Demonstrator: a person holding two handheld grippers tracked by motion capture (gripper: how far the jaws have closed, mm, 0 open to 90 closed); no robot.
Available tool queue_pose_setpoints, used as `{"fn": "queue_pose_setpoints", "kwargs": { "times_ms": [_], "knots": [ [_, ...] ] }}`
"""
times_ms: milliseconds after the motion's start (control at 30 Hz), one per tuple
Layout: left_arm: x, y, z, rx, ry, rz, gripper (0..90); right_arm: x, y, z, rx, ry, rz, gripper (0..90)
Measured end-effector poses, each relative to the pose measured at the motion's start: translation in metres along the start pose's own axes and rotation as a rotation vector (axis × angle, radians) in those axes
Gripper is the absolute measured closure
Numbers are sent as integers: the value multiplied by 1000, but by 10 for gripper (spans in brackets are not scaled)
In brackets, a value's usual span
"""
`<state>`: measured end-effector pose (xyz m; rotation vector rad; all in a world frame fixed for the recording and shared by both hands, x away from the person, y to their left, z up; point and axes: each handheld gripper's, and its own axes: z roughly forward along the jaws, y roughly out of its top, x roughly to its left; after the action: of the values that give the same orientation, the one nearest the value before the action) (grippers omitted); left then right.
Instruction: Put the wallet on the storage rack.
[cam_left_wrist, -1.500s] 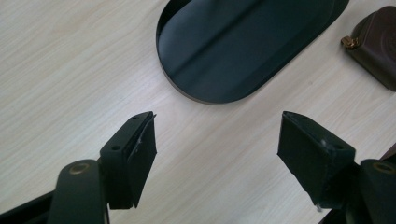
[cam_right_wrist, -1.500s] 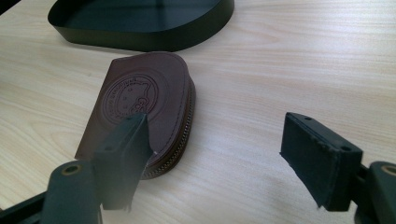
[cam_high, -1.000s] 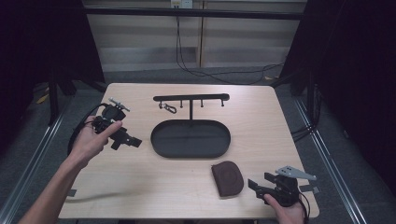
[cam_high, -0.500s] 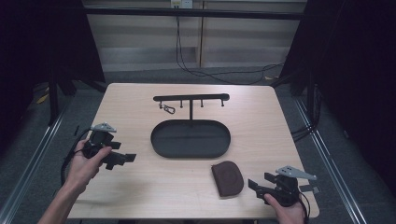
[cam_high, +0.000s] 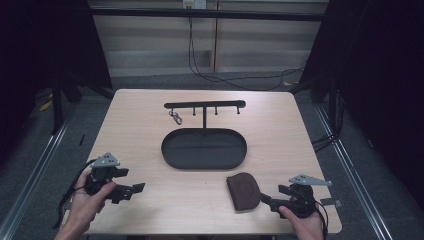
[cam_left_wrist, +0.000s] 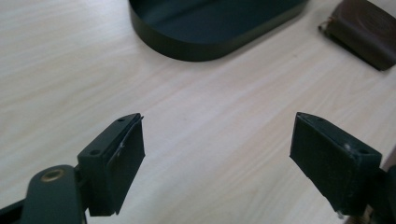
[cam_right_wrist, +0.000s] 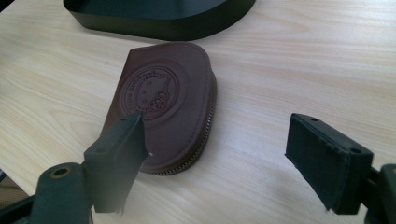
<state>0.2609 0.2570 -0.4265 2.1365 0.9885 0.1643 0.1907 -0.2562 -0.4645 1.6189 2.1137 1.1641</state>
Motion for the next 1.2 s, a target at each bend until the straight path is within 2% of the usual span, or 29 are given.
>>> {"fn": "queue_pose_setpoints", "kwargs": {
  "times_ms": [133, 233, 333, 400, 433, 500, 533, 567, 667, 700, 833, 867, 900, 1000, 1100, 1200],
  "knots": [
    [-4, -16, -1, -24, 14, -29, 178, 6, 7, 2, 14, -5, -20, 191],
    [-3, -26, -2, -51, -4, -51, 178, 8, 10, 2, 17, 2, -20, 189],
    [-1, -34, 2, -64, -15, -52, 175, 11, 14, 4, 27, -4, -29, 187],
    [0, -39, 4, -79, 1, -48, 177, 12, 18, 5, 42, 2, -27, 194],
    [1, -42, 5, -96, 18, -59, 175, 13, 20, 6, 54, 1, -24, 205],
    [5, -45, 7, -100, 12, -75, 175, 15, 28, 9, 92, 4, -18, 225],
    [5, -46, 8, -104, 12, -80, 175, 15, 28, 9, 92, 4, -18, 225],
    [6, -47, 8, -103, 15, -77, 175, 15, 32, 10, 94, 12, -20, 230],
    [3, -50, 7, -110, -18, -70, 175, 19, 45, 16, 125, 17, -26, 249],
    [1, -50, 7, -112, -17, -63, 175, 20, 48, 18, 137, 19, -38, 257],
    [-2, -51, 7, -103, -36, -42, 175, 29, 61, 26, 208, 19, -68, 248],
    [-2, -51, 8, -101, -37, -42, 175, 30, 66, 30, 242, 22, -71, 226],
    [-2, -51, 8, -101, -37, -42, 175, 30, 66, 30, 242, 22, -71, 226],
    [-3, -50, 8, -96, -41, -32, 175, 31, 70, 38, 327, 42, -69, 199],
    [-4, -49, 8, -101, -47, -29, 175, 32, 73, 48, 417, 29, -82, 200],
    [-4, -49, 8, -99, -46, -22, 175, 34, 78, 56, 472, 28, -86, 196]
  ]
}}
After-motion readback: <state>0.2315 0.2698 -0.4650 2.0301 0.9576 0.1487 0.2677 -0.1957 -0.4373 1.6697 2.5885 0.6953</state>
